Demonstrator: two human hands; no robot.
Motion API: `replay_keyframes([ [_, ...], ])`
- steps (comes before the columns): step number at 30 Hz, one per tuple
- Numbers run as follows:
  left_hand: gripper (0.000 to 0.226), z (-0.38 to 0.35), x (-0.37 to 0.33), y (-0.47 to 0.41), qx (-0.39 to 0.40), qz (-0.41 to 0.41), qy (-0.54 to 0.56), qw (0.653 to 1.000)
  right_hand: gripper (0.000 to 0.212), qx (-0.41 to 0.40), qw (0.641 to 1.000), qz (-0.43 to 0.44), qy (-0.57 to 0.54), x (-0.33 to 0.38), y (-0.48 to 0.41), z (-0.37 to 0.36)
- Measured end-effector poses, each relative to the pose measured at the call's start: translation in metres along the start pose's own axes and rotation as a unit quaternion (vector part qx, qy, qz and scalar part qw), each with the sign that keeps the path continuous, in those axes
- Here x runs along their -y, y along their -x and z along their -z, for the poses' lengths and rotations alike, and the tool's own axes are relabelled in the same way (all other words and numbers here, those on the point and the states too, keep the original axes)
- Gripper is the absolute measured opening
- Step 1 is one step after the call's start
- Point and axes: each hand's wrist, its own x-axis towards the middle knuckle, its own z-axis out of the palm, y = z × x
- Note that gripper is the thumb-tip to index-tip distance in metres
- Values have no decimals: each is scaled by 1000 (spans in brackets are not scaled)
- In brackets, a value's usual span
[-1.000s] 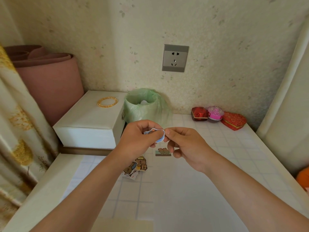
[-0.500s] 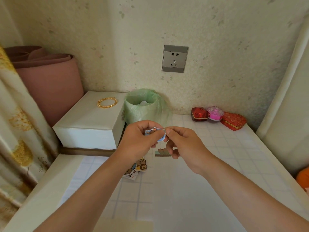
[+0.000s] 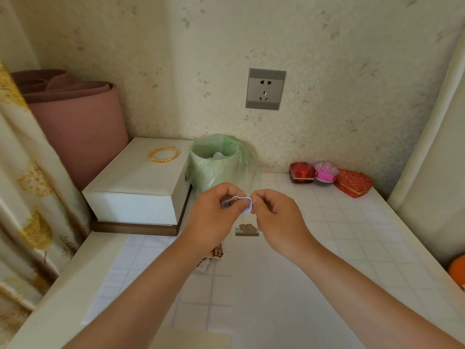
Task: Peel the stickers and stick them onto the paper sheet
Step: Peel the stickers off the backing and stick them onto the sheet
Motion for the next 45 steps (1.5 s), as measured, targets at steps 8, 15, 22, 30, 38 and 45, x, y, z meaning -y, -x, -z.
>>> replay_keyframes([
  [8, 5, -1, -4, 2, 17, 36, 98, 994, 25, 76, 958, -142, -236, 6, -3, 10],
  [15, 8, 4, -8, 1, 29, 40, 77, 996, 17, 92, 959, -146, -224, 1, -5, 19],
  [22, 7, 9, -14, 3, 30, 56, 71, 995, 16, 93, 973, -102, -186, 1, -5, 23],
  [30, 7, 11, -11, 5, 46, 37, 59, 997, 22, 57, 997, -38, -36, 3, -3, 17],
  [38, 5, 12, -12, 5, 16, 75, 88, 993, 18, 81, 988, -56, -116, 1, -4, 19],
  [45, 6, 12, -13, 4, 25, 85, 120, 989, 19, 69, 989, -55, -121, 2, -4, 18],
])
